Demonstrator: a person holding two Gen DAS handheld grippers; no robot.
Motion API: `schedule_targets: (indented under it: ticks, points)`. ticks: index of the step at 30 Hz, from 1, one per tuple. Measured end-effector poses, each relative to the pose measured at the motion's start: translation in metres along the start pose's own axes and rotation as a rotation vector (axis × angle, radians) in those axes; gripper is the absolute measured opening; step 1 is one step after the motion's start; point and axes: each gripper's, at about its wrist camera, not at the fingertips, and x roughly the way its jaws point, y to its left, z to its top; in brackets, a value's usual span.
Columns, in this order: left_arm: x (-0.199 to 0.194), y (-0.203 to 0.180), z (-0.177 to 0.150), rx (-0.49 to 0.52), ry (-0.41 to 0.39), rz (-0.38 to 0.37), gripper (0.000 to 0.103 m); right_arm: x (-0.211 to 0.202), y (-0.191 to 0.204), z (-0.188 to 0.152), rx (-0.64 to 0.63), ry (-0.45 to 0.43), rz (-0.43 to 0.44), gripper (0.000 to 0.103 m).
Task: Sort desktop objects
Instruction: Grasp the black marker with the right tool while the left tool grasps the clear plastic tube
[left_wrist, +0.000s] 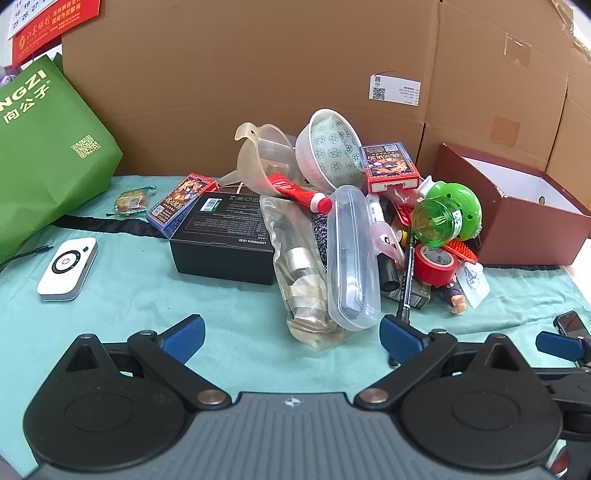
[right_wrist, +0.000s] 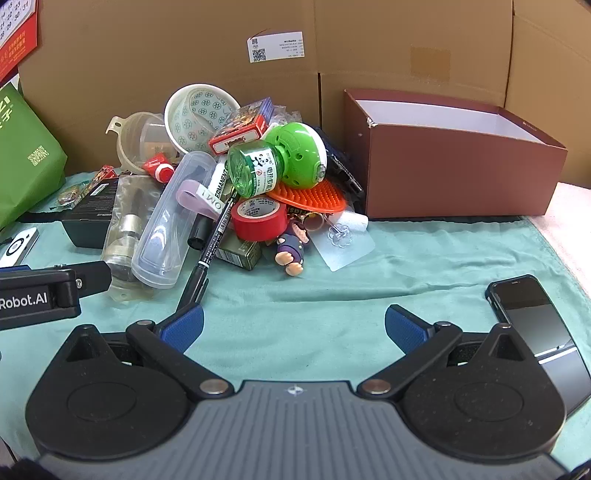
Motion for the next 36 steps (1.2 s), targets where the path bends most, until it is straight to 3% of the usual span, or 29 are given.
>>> schedule_targets:
  ticks: [9, 16, 24, 26, 27, 33, 36]
  points:
    - [0.014, 0.005, 0.001, -0.016, 0.030, -0.007, 0.103, 0.013, 0.001, 0.002, 0.001, 0.024, 0.007, 0.102]
    - [0.020, 0.011, 0.009, -0.036, 0.024, -0.107, 0.100, 0.020, 0.004, 0.003, -0.016, -0.001, 0.058, 0.102]
    - [0.045, 0.002, 0.031, -0.004, 0.042, -0.200, 0.074, 0.032, 0.018, 0.011, -0.052, -0.033, 0.177, 0.101]
    - [0.055, -0.002, 0.037, 0.007, 0.055, -0.208, 0.063, 0.036, 0.022, 0.013, -0.059, -0.046, 0.207, 0.091]
    - [0.059, -0.004, 0.039, 0.016, 0.057, -0.207, 0.060, 0.039, 0.024, 0.015, -0.064, -0.050, 0.213, 0.078]
    - [0.075, -0.013, 0.052, 0.080, 0.029, -0.187, 0.060, 0.059, 0.025, 0.021, -0.049, -0.022, 0.237, 0.047]
    - [0.081, -0.017, 0.056, 0.075, 0.020, -0.192, 0.066, 0.066, 0.024, 0.022, -0.049, -0.017, 0.244, 0.046]
